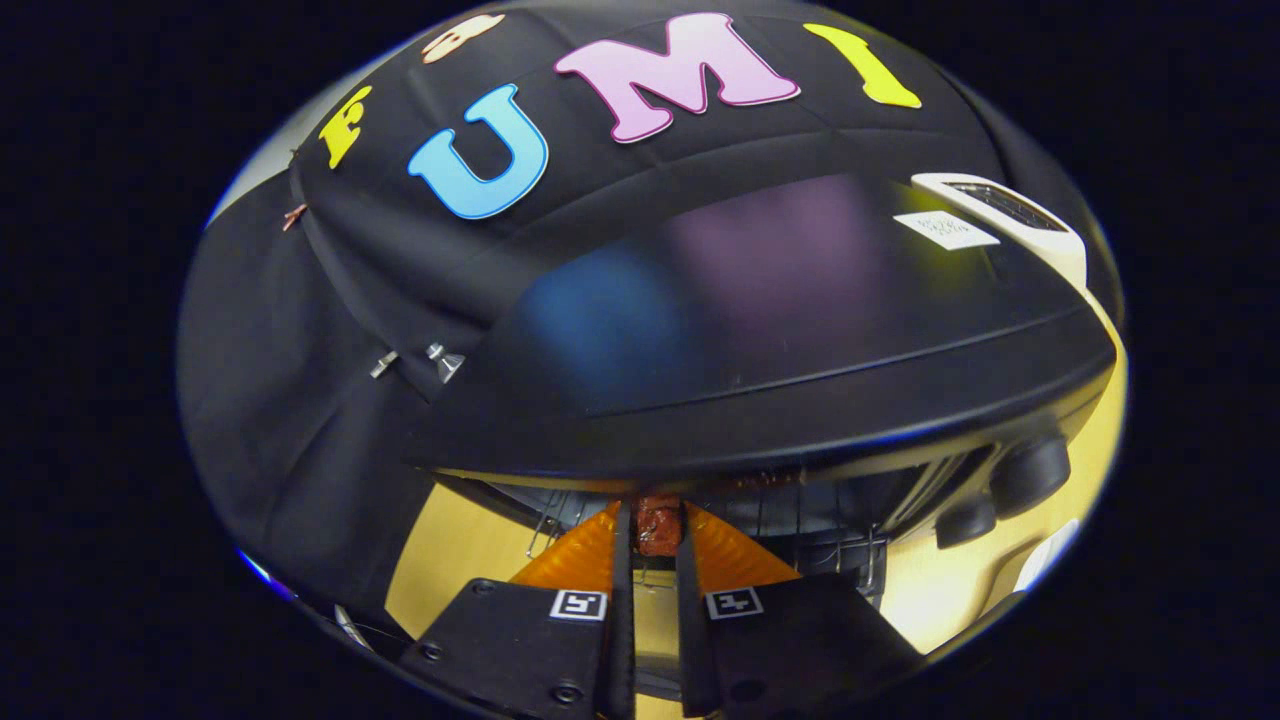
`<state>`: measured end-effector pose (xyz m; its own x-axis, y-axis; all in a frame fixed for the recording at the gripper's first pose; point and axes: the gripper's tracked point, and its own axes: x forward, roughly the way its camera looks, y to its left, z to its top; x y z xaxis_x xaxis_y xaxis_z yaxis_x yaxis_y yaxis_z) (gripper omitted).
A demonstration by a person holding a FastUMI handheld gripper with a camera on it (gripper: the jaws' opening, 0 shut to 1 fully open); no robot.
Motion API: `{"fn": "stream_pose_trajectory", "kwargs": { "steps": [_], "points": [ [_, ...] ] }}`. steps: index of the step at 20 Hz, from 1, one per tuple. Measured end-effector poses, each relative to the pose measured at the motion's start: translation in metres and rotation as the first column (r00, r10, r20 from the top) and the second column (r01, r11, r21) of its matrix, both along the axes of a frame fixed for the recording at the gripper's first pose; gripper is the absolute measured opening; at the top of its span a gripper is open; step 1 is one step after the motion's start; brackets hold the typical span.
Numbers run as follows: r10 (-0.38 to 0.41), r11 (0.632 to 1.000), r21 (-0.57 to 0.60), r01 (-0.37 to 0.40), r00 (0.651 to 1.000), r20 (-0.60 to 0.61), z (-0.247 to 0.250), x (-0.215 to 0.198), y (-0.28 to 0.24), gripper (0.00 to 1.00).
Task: Open the toaster oven, put the food inside, and close the toaster oven door.
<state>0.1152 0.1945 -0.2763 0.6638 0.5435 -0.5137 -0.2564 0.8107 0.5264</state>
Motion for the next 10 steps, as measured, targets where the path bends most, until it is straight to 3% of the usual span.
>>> {"fn": "stream_pose_trajectory", "kwargs": {
  "steps": [3,7,8,10],
  "points": [
    [-0.056,0.991,-0.118,0.061,0.997,0.052,-0.007,0.014,-0.014,0.38],
    [-0.070,0.960,-0.263,0.093,0.993,0.097,-0.017,0.014,-0.034,0.62],
    [-0.064,0.955,-0.282,0.090,0.993,0.103,-0.020,0.013,-0.035,0.73],
    [-0.043,0.953,-0.293,0.077,0.992,0.120,-0.014,0.007,-0.036,0.78]
  ]
}}
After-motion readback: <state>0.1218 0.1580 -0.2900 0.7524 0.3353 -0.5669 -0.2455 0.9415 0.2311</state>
